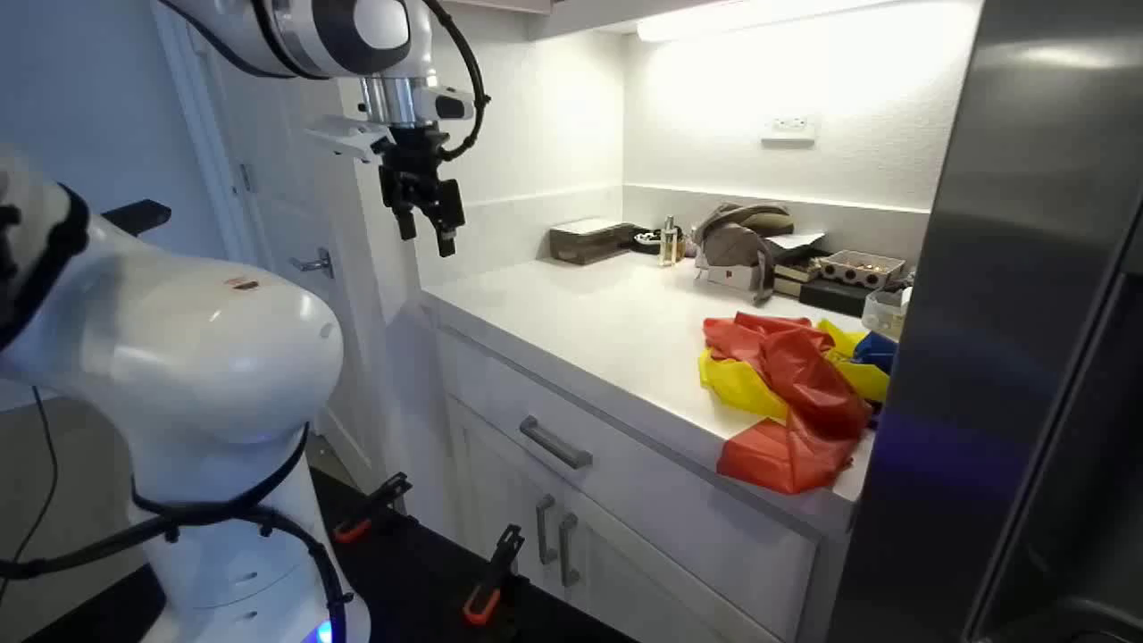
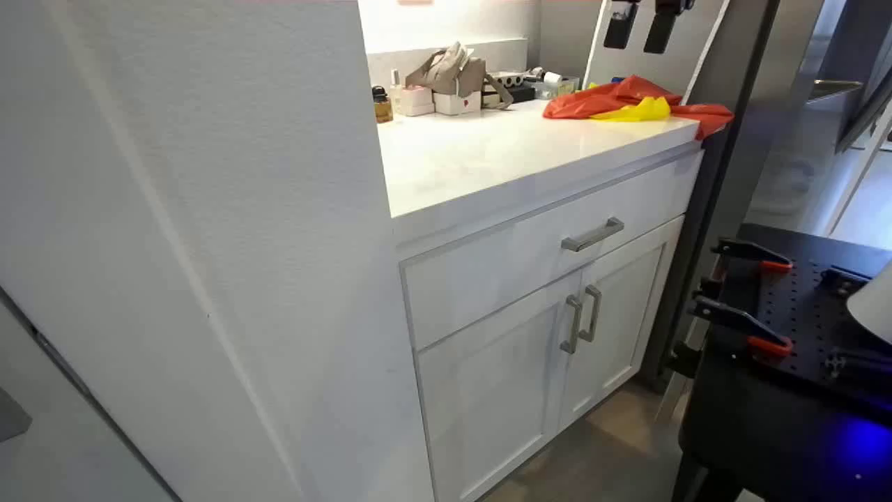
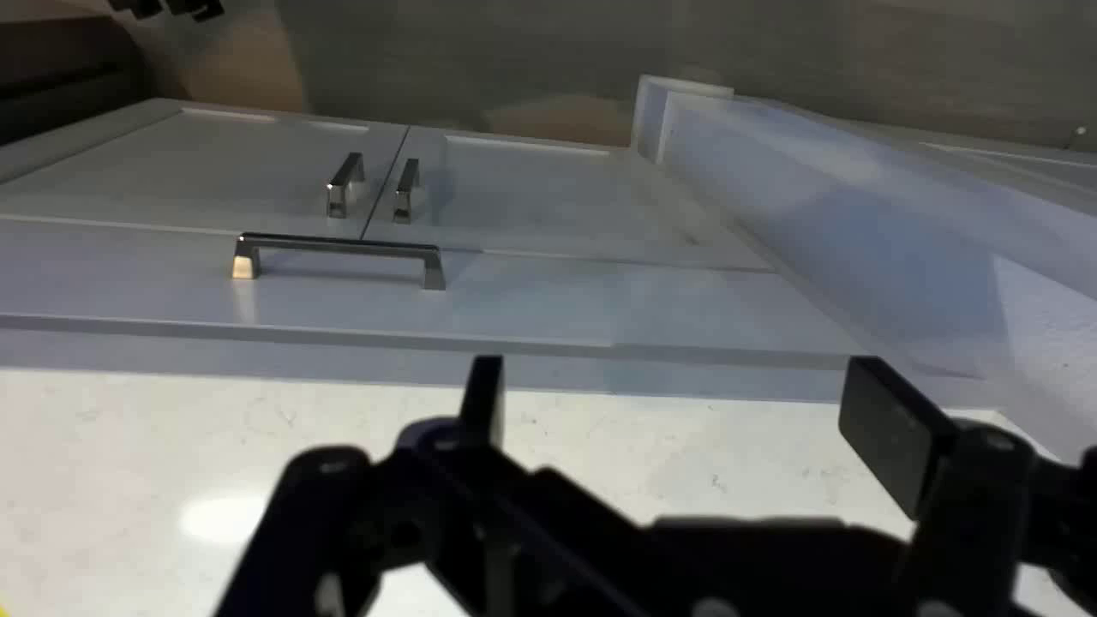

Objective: Remove the blue bottle from the cabinet and put it on the counter

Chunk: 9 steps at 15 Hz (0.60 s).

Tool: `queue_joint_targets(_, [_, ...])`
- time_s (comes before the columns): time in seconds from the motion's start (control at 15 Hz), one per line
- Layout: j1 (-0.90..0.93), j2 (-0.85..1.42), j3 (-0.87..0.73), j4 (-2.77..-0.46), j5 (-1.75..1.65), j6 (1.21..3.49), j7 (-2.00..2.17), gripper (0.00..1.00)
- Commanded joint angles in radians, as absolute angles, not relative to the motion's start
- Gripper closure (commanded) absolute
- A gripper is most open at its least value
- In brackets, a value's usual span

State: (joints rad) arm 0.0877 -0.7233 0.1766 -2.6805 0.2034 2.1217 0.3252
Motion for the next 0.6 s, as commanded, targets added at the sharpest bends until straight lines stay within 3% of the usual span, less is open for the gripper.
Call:
queue_joint_targets(0.0, [0.087, -0.723, 0.177, -2.678, 0.203, 2.119, 0.325, 0.00])
queue_joint_targets(0.53, [0.060, -0.683, 0.193, -2.631, 0.181, 2.241, 0.343, 0.00])
